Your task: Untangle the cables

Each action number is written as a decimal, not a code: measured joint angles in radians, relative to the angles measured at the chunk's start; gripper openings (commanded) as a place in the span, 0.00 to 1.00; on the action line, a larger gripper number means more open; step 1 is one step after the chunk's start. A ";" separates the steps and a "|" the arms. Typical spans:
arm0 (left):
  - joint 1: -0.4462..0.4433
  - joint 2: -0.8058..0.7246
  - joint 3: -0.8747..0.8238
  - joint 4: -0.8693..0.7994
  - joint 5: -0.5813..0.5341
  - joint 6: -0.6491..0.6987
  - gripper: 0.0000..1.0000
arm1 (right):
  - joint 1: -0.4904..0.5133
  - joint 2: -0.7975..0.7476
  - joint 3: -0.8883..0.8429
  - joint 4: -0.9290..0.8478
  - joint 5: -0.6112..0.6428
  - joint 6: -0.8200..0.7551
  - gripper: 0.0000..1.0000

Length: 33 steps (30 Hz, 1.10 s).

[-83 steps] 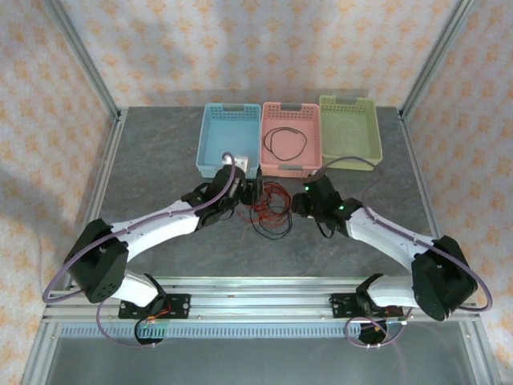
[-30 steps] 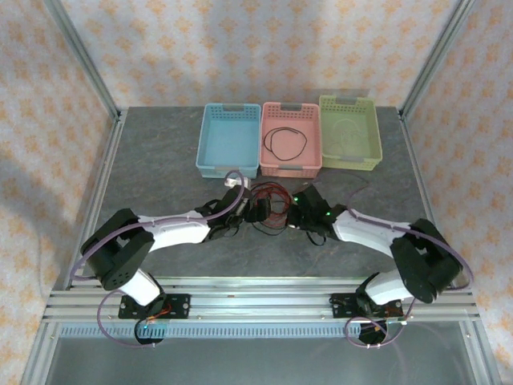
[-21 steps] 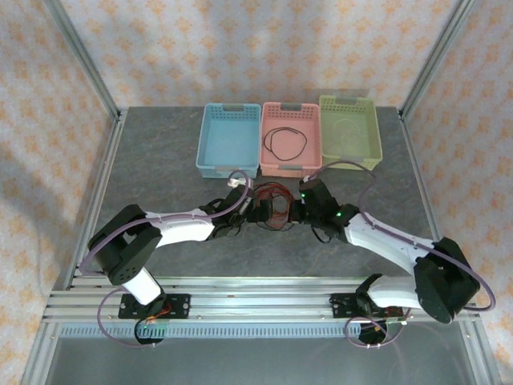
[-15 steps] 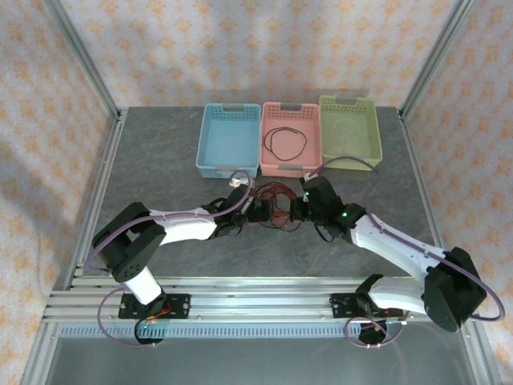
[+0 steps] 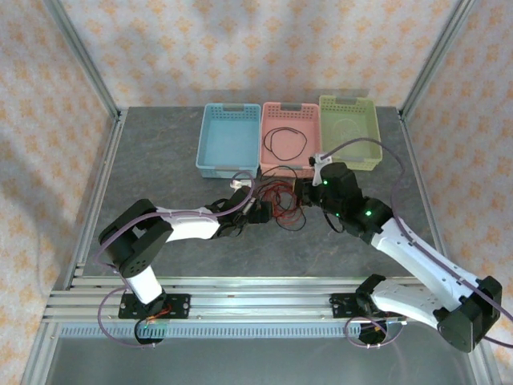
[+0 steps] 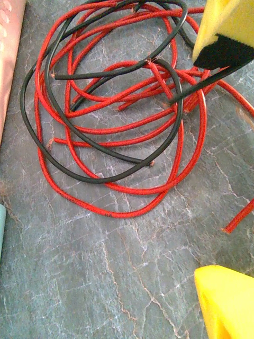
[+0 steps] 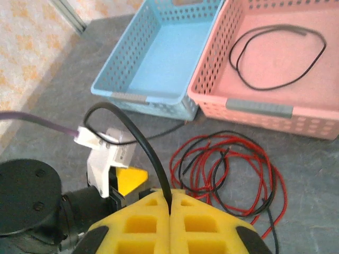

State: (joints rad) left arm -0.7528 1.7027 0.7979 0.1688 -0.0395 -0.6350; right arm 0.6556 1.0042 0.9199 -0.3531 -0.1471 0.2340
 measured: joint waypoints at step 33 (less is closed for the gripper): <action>0.065 -0.405 -0.013 0.001 -0.051 0.084 0.99 | -0.037 0.043 0.196 -0.109 0.355 0.071 0.00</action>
State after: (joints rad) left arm -0.6880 1.2976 0.7849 0.1696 -0.0910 -0.5514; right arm 0.6186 1.0470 1.1164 -0.4625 0.2077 0.3046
